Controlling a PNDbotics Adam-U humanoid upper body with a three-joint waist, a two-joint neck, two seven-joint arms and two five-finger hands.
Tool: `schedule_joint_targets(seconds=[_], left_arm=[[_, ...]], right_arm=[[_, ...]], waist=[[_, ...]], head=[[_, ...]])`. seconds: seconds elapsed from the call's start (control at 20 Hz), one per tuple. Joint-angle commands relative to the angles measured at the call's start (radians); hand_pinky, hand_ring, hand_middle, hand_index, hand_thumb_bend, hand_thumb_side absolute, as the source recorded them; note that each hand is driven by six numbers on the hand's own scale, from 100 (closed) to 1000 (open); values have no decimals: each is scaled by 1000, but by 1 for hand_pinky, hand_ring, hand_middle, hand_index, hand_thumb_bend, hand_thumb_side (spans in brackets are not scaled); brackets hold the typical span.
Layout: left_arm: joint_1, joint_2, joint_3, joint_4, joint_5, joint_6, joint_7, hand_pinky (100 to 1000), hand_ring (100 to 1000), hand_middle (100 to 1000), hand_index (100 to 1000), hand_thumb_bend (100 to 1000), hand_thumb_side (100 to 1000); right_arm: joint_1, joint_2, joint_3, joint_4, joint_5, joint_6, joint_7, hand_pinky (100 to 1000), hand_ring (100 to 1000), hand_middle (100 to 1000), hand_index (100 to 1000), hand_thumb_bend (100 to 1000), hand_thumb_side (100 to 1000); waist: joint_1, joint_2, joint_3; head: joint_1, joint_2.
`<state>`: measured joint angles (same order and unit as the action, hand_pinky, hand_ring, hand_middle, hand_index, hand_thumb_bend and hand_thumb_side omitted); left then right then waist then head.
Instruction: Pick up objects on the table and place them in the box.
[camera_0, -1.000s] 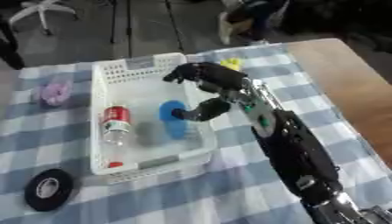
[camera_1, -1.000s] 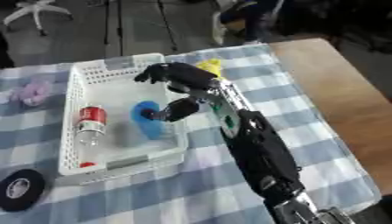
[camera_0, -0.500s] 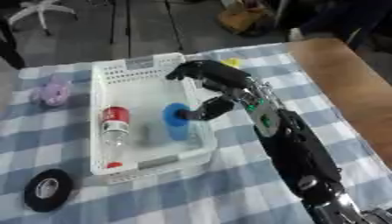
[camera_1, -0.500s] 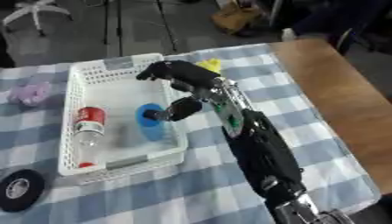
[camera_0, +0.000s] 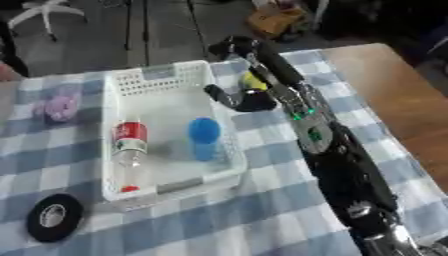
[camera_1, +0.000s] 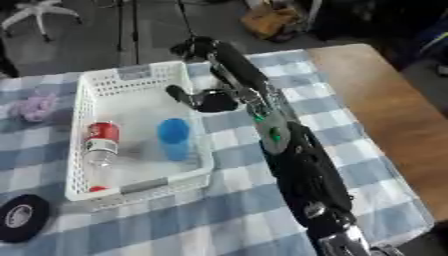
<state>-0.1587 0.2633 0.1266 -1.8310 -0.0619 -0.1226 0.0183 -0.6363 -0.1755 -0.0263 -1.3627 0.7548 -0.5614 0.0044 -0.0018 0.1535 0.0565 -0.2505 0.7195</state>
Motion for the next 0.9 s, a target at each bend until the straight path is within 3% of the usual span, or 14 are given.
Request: schedule_joint_targets(seconds=[0.05,0.4,0.55,0.9], left_arm=[[-8,23,7,-11,2,0,1,438,960,881,856,531,947],[-7,24,8,-11,2,0,3,438,960,881,856,532,946],[-7,23,9,-11,2,1,4,436,960,881,855,532,946],[-7,23,9,-10,3,2,4,435,959,880,855,532,946]], right_arm=[[-3,-32,-24,-47,-66,44,1,692,615,651,812,344,504],[20,-43,-62,-58,-131,132,47,669,597,634,801,246,558],[30,-45,-75,-49,-141,165,67,658,584,623,792,151,613],[39,-49,-91,-42,-152,193,95,649,578,617,788,109,630]], waist=[[-4,-92,-1],[-3,-91,-3],[-2,-90,-4],[-3,-90,-5]], head=[[2,-8],[3,-8],[3,-10],[5,-7]])
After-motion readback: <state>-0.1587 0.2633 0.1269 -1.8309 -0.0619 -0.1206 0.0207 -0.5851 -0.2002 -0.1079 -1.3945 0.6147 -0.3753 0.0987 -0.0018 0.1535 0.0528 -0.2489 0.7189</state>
